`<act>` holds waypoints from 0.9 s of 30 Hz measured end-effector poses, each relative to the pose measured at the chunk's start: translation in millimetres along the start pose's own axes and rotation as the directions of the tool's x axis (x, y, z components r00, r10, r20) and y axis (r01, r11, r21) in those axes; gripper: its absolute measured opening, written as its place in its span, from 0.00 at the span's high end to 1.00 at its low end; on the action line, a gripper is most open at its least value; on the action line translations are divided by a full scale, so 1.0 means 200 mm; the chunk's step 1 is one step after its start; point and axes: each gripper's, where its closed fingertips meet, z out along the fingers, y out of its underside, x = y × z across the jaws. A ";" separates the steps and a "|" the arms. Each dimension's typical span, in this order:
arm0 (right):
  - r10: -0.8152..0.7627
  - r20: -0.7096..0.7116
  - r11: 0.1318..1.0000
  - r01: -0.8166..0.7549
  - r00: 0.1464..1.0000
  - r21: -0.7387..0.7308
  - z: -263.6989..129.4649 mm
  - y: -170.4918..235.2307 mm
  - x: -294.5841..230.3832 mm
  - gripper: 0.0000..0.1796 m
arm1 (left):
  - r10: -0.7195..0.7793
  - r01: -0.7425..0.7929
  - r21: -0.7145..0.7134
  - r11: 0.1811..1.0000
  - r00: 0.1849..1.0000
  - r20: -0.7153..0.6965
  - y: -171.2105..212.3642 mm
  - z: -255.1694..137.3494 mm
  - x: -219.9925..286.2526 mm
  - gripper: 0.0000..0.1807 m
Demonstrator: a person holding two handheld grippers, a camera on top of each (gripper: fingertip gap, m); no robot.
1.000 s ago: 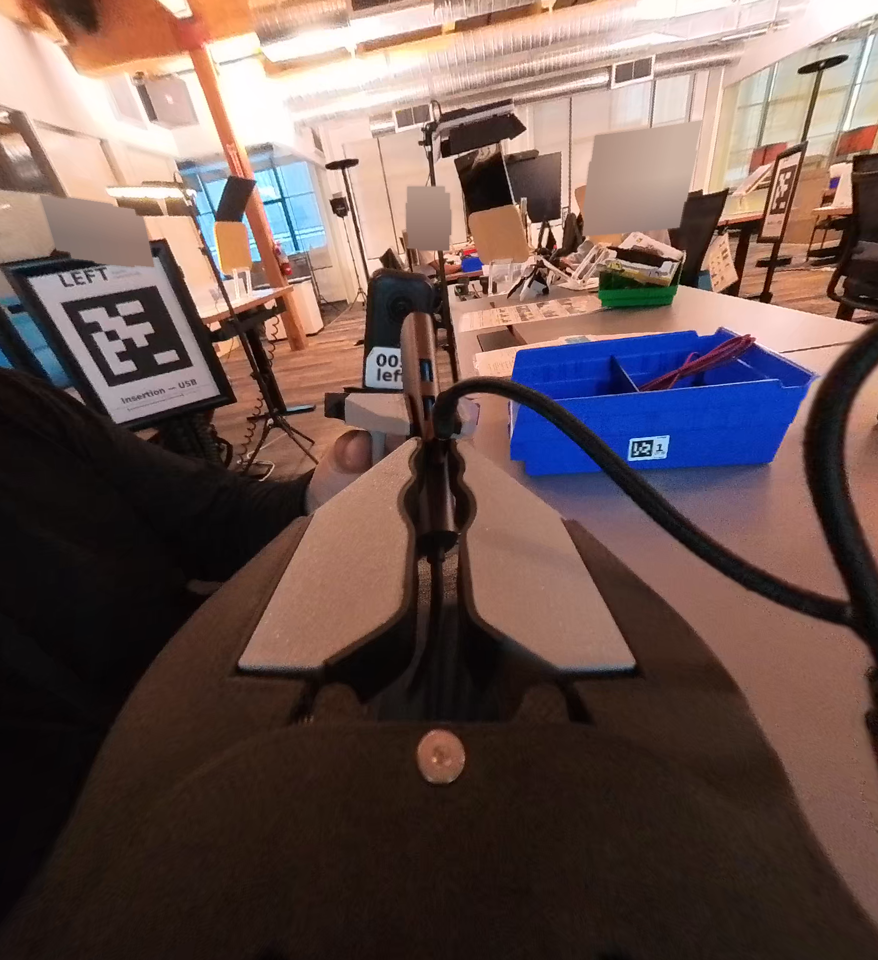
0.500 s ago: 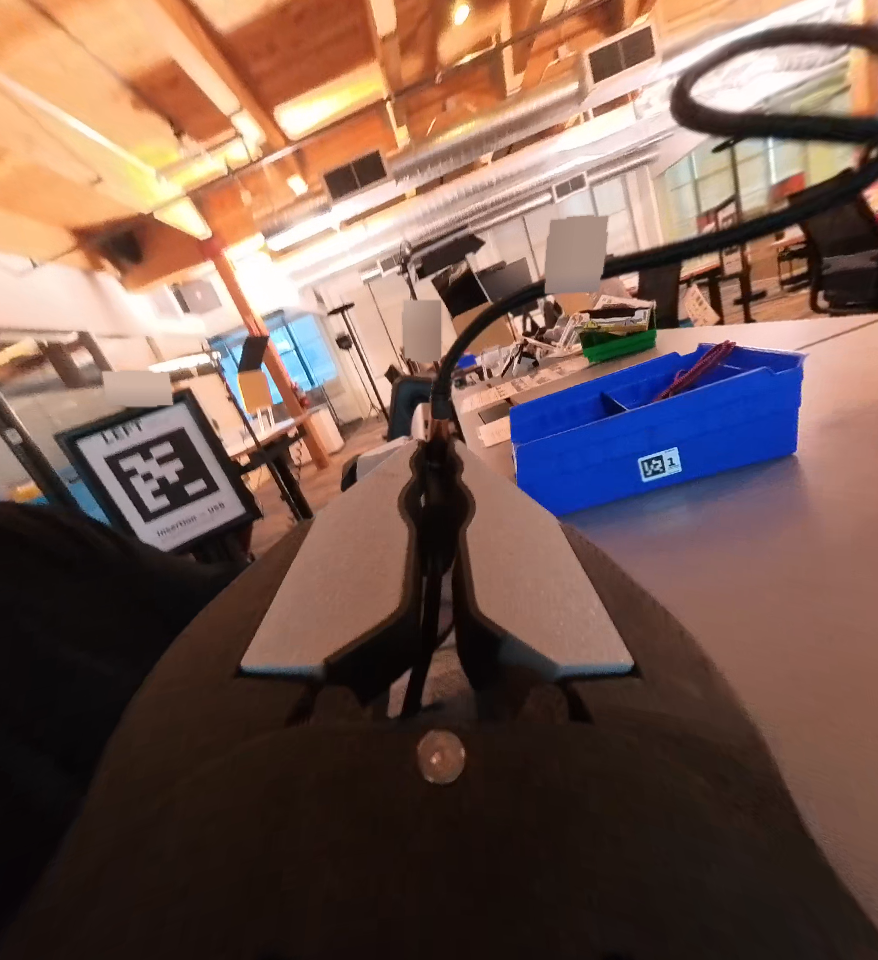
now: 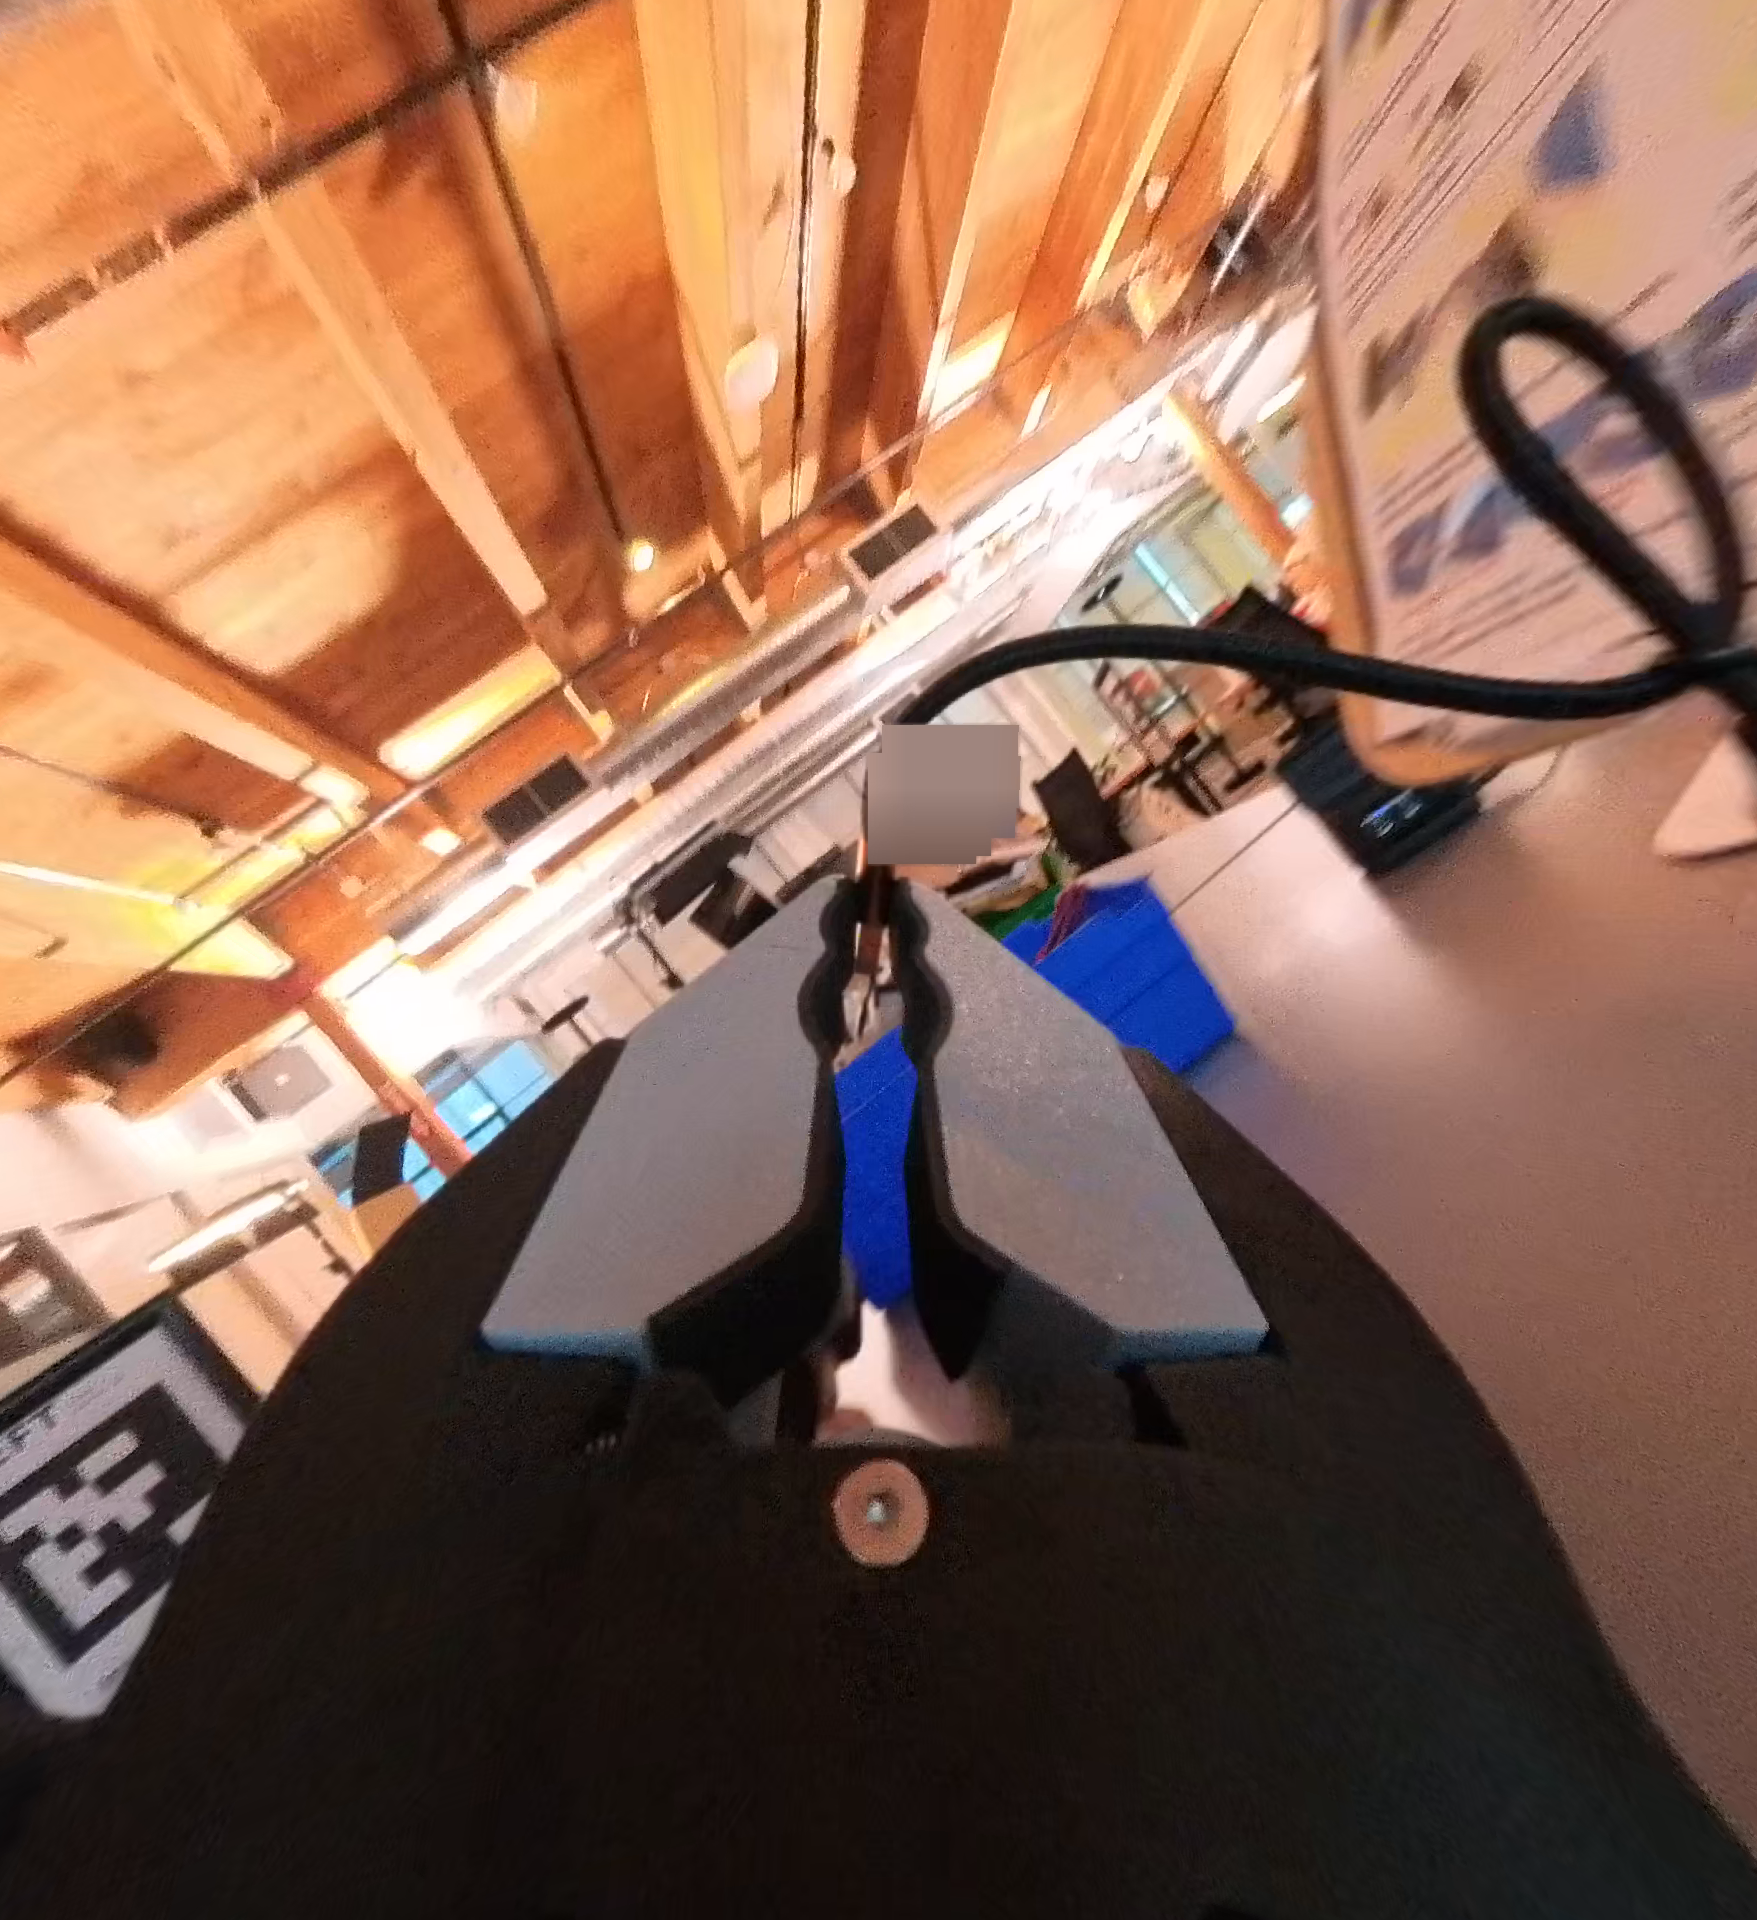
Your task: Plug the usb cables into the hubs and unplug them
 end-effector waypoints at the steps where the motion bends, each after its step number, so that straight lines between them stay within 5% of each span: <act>1: -0.003 0.016 0.999 0.004 1.000 -0.041 0.01 0.00 0.02 0.99 | -0.014 0.014 -0.003 1.000 1.000 -0.001 0.00 -0.01 -0.02 0.92; 9: -0.308 0.043 0.902 0.306 0.950 -0.304 0.11 0.13 -0.13 0.98 | 0.061 -0.059 0.026 0.998 0.997 -0.044 -0.18 -0.06 0.08 0.92; 15: -0.589 0.053 0.656 0.516 0.806 -0.551 -0.14 -0.12 -0.33 0.98 | 0.143 -0.132 0.080 0.988 0.977 -0.160 -0.35 -0.14 0.31 0.92; 23: -0.779 -0.248 0.449 0.236 0.576 -0.862 -0.93 -0.58 -0.16 0.98 | 0.180 -0.123 0.213 0.969 0.944 -0.276 -0.57 -0.29 0.55 0.92; 27: -0.734 -0.362 0.365 -0.116 0.575 -0.924 -1.29 -0.53 0.01 0.98 | 0.217 -0.153 0.225 0.962 0.932 -0.292 -0.57 -0.31 0.63 0.92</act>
